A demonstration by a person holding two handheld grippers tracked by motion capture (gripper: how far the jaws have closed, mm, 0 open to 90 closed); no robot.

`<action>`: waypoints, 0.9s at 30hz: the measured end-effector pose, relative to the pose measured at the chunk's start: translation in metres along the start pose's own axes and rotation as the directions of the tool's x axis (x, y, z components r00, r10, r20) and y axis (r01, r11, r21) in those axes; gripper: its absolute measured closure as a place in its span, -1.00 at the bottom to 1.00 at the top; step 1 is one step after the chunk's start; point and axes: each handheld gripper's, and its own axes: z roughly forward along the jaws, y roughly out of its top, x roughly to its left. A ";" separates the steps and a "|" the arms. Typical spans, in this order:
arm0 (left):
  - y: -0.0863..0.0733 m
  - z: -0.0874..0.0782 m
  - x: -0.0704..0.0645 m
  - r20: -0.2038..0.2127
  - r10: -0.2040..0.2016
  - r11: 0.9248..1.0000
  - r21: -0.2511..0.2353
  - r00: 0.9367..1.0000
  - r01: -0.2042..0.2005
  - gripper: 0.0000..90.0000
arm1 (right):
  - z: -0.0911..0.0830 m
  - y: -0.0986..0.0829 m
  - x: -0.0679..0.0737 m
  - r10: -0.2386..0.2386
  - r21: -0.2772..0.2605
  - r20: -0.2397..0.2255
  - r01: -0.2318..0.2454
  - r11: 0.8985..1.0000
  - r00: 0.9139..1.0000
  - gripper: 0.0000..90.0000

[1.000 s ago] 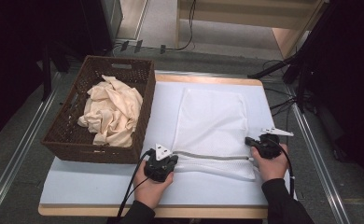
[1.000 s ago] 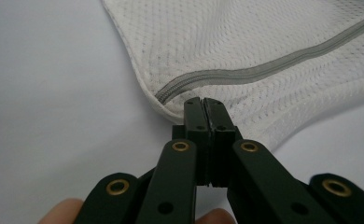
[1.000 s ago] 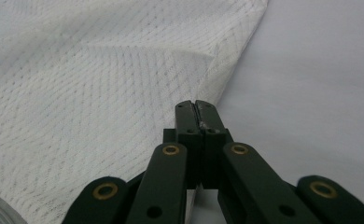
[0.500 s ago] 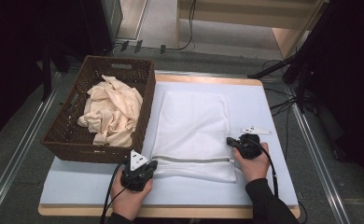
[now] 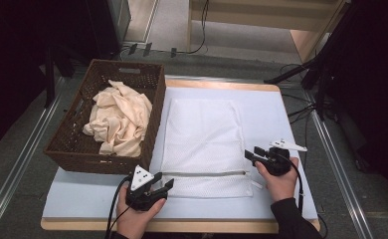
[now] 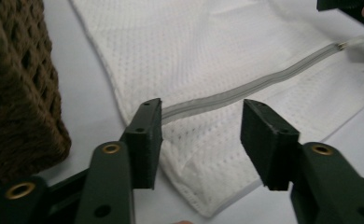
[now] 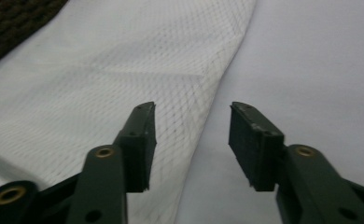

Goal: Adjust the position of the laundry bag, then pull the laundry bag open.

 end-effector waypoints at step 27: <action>0.038 0.082 -0.092 0.205 0.105 0.991 0.055 0.973 -0.119 0.39 | -0.067 -0.068 0.008 0.000 -0.014 -0.078 -0.001 1.000 0.997 0.28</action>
